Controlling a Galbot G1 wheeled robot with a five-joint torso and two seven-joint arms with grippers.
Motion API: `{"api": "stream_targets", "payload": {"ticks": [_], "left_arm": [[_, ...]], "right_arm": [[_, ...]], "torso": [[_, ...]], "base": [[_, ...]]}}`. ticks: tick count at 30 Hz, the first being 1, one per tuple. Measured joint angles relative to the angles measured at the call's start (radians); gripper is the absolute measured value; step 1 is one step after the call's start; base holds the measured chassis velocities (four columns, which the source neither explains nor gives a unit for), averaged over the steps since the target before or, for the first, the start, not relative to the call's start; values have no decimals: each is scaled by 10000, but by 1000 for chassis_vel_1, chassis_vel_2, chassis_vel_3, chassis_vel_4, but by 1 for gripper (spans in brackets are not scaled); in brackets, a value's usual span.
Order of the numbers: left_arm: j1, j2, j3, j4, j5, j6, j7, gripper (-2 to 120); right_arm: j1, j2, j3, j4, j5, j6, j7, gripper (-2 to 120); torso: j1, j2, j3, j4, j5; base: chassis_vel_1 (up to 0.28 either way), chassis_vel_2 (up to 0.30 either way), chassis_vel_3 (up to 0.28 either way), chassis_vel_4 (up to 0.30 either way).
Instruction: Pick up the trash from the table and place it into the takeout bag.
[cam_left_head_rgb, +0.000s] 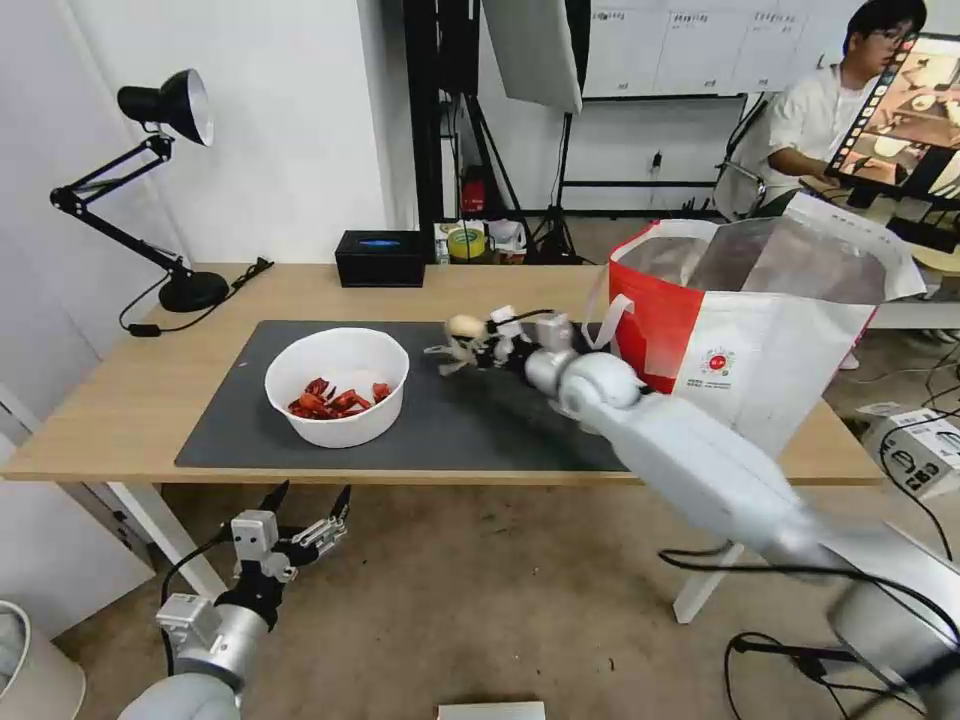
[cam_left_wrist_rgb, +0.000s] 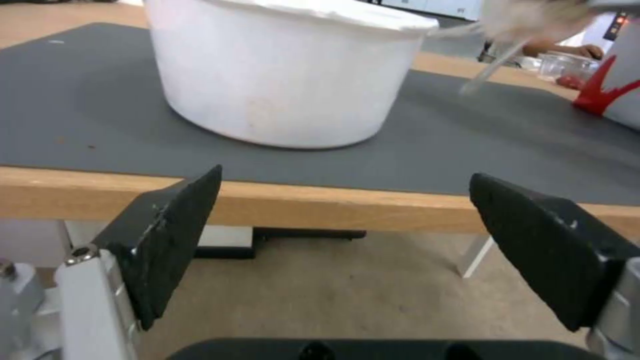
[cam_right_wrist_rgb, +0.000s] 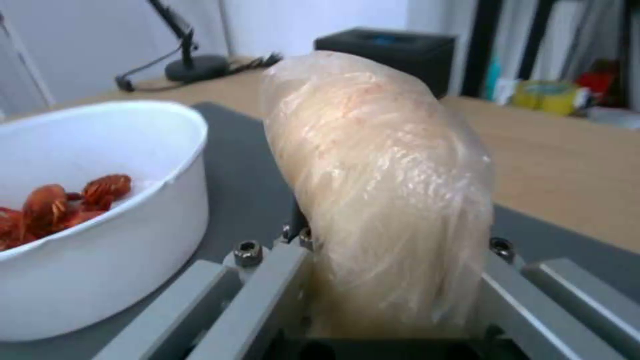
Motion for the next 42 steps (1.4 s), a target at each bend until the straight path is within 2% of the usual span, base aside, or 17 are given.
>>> {"api": "stream_targets", "payload": {"ticks": [2,3,8,13,19,26,33,35,42], "left_arm": [[10,-30,84,-8,102,6,-3,100],[10,-30,84,-8,102,6,-3,100],[67,-73,197,-64,253,19,-15,100],[127,-96,256,-106,347,27,-19,100],[216,-115,271,-212,401,29,-25,100],[268,-150,380,-284,502,29,-29,100],[283,-213,544,-330,634,29,-29,100],[281,-237,612,-330,688,29,-29,100],[174,-280,828,-267,779,30,-30,100]], "right_arm": [[-575,-552,618,924,33,92,69,7],[-575,-552,618,924,33,92,69,7],[-1621,-1457,1806,2607,212,292,114,7],[-2152,-1934,2614,3672,530,401,182,7],[-2373,-2517,3753,4910,902,887,913,7],[-2578,-2982,4738,5467,820,1521,2071,7],[-3173,-3357,5597,5329,610,1890,3187,7],[-3548,-3511,6012,5150,520,1627,3585,7],[-4484,-3914,7005,4656,354,826,4022,6]], "torso": [[0,-1,0,0,1],[0,-1,0,0,1],[-1,0,0,2,-1],[0,0,0,3,-2],[0,0,0,4,-3],[0,0,0,5,-3],[0,-1,1,4,-2],[1,-2,1,6,-1],[1,-1,0,2,-2]], "base": [[0,0,0,0],[0,0,0,0],[0,0,0,0],[0,0,0,0],[0,0,0,0],[0,0,0,0],[0,0,0,0],[0,0,0,0],[0,0,0,0]]}}
